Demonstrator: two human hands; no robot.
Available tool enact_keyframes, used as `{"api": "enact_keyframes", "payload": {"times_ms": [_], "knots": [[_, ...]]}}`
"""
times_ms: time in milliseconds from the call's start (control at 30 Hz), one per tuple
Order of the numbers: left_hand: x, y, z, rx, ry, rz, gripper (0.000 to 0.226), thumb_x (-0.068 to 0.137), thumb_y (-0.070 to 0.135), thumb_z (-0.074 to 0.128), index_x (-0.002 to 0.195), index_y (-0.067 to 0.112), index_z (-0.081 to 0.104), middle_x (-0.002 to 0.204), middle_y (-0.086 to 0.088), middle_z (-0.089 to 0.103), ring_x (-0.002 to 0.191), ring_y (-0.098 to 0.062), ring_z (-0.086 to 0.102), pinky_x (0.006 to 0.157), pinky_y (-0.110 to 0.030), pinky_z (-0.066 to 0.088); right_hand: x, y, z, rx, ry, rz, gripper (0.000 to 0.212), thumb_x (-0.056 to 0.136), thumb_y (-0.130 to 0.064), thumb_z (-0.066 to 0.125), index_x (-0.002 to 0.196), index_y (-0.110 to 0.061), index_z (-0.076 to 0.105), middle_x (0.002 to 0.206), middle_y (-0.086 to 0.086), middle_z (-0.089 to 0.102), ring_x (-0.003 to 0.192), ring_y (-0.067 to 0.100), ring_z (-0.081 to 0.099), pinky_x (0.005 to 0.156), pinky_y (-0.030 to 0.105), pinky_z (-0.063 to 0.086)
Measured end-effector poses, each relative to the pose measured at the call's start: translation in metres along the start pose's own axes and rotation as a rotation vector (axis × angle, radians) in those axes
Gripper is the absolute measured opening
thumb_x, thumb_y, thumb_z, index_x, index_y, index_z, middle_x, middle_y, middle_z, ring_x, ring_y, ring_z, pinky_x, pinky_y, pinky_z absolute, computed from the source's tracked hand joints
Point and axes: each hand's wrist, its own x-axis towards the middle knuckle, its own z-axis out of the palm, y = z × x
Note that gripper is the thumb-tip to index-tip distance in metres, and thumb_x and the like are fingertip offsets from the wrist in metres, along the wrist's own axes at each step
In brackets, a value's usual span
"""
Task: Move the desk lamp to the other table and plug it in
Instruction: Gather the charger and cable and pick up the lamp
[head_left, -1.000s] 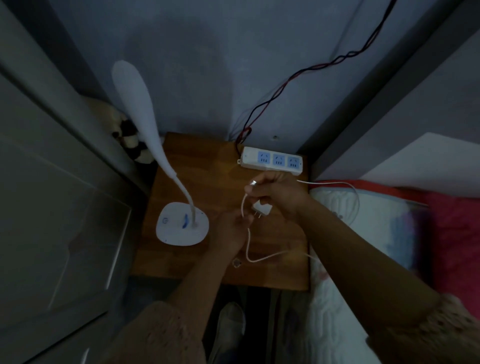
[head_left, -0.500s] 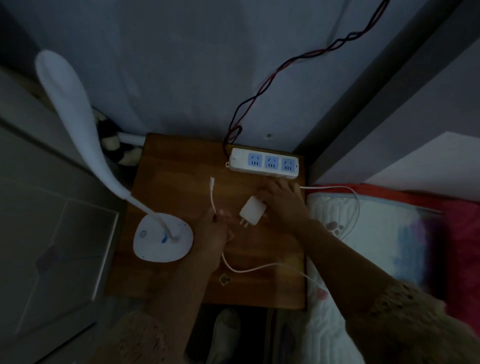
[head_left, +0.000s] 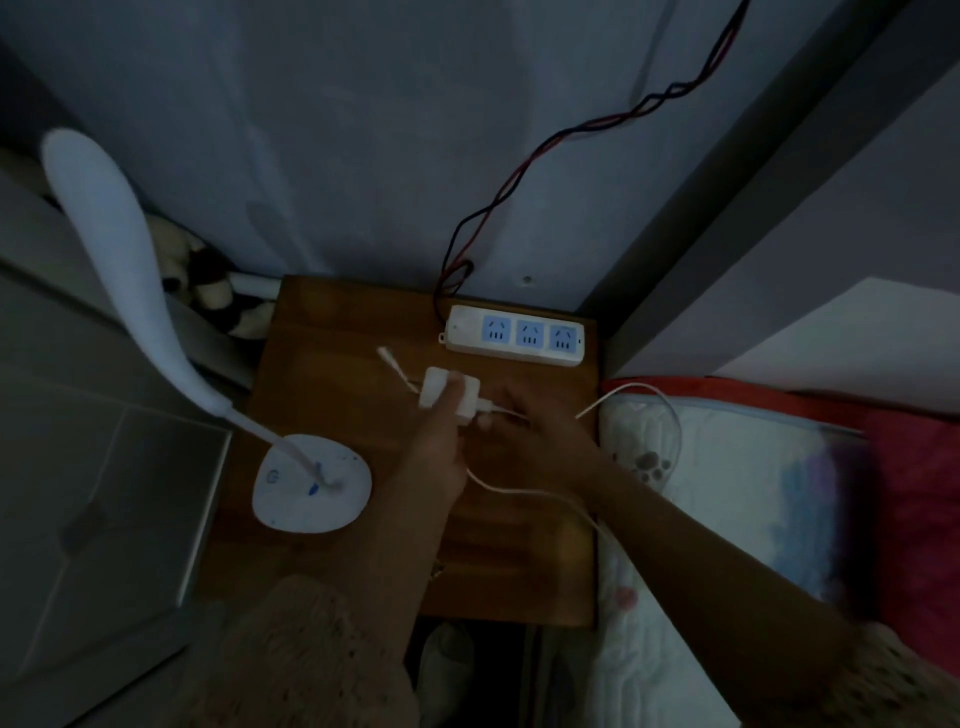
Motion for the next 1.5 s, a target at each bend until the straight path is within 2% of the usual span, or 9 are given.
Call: {"api": "enact_keyframes", "payload": {"times_ms": [167,300,433,567,700,933,1100,1267,1500], "knots": [[-0.005,0.018,0.008,-0.140,0.143,0.074,0.027,0.081,0.025,0.068,0.101,0.021,0.051,0.097,-0.005,0.061,0.081,-0.017,0.061,0.047,-0.025,0.054,-0.030,0.012,-0.025,-0.139,-0.251,0.123,0.023,0.081,-0.033,0.070,0.102,-0.030,0.062,0.098,-0.010,0.064,0.089,-0.002,0.061,0.080,0.012,0.047],[-0.011,0.029,0.016,-0.275,0.105,0.091,0.024,0.083,0.025,0.067,0.098,0.013,0.053,0.099,-0.007,0.060,0.088,-0.017,0.060,0.070,-0.026,0.052,-0.052,0.029,-0.031,-0.307,-0.322,0.168,0.046,0.081,-0.015,0.071,0.123,-0.004,0.054,0.116,0.014,0.064,0.109,0.023,0.060,0.096,0.023,0.043],[-0.019,0.037,0.021,-0.405,0.075,0.124,0.032,0.083,0.024,0.067,0.108,0.010,0.052,0.113,-0.010,0.059,0.098,-0.018,0.059,0.076,-0.023,0.052,-0.071,0.030,-0.029,-0.145,-0.359,0.265,0.030,0.083,-0.012,0.068,0.107,0.004,0.061,0.114,0.025,0.063,0.101,0.029,0.060,0.096,0.034,0.046],[-0.028,0.043,0.029,-0.507,-0.008,0.105,0.038,0.084,0.022,0.065,0.117,0.008,0.049,0.112,-0.015,0.057,0.096,-0.023,0.059,0.075,-0.026,0.054,-0.076,0.009,-0.017,0.164,-0.117,0.291,0.031,0.079,-0.016,0.073,0.102,0.002,0.064,0.106,0.025,0.066,0.091,0.031,0.066,0.085,0.039,0.056],[-0.043,0.039,0.044,-0.516,-0.067,0.037,0.024,0.085,0.020,0.064,0.099,0.006,0.052,0.104,-0.017,0.057,0.091,-0.026,0.059,0.074,-0.029,0.055,-0.054,-0.012,-0.011,0.439,-0.153,0.353,0.035,0.071,-0.017,0.080,0.098,-0.032,0.063,0.102,-0.008,0.067,0.090,0.006,0.066,0.079,0.022,0.055],[-0.064,0.058,0.052,-0.528,-0.209,0.041,0.037,0.089,0.021,0.058,0.120,0.003,0.049,0.106,-0.020,0.059,0.086,-0.030,0.064,0.069,-0.036,0.059,-0.049,-0.019,-0.012,0.827,-0.158,0.427,0.023,0.091,-0.010,0.055,0.106,0.006,0.060,0.086,0.012,0.070,0.076,0.019,0.069,0.071,0.025,0.059],[-0.074,0.067,0.038,-0.401,-0.169,0.038,0.017,0.089,0.021,0.057,0.096,0.005,0.054,0.091,-0.013,0.060,0.075,-0.020,0.063,0.049,-0.021,0.055,-0.054,-0.013,-0.046,0.820,0.247,0.509,0.012,0.092,-0.009,0.052,0.089,-0.005,0.062,0.080,0.013,0.063,0.075,0.024,0.062,0.075,0.036,0.052],[-0.076,0.045,0.018,-0.300,-0.117,-0.061,0.020,0.087,0.021,0.059,0.099,0.006,0.054,0.100,-0.016,0.059,0.077,-0.021,0.060,0.046,-0.017,0.052,-0.052,-0.035,-0.062,1.254,0.536,0.251,0.013,0.090,-0.005,0.048,0.083,-0.007,0.059,0.052,-0.001,0.063,0.052,0.013,0.060,0.054,0.025,0.051],[-0.076,0.016,0.008,-0.280,-0.198,-0.191,0.047,0.086,0.028,0.060,0.127,0.006,0.053,0.120,-0.017,0.061,0.105,-0.028,0.061,0.084,-0.040,0.055,-0.061,-0.067,-0.054,1.662,0.490,0.039,0.026,0.080,-0.001,0.049,0.060,-0.015,0.042,0.043,-0.006,0.036,0.038,0.005,0.029,0.039,0.015,0.028]]}}
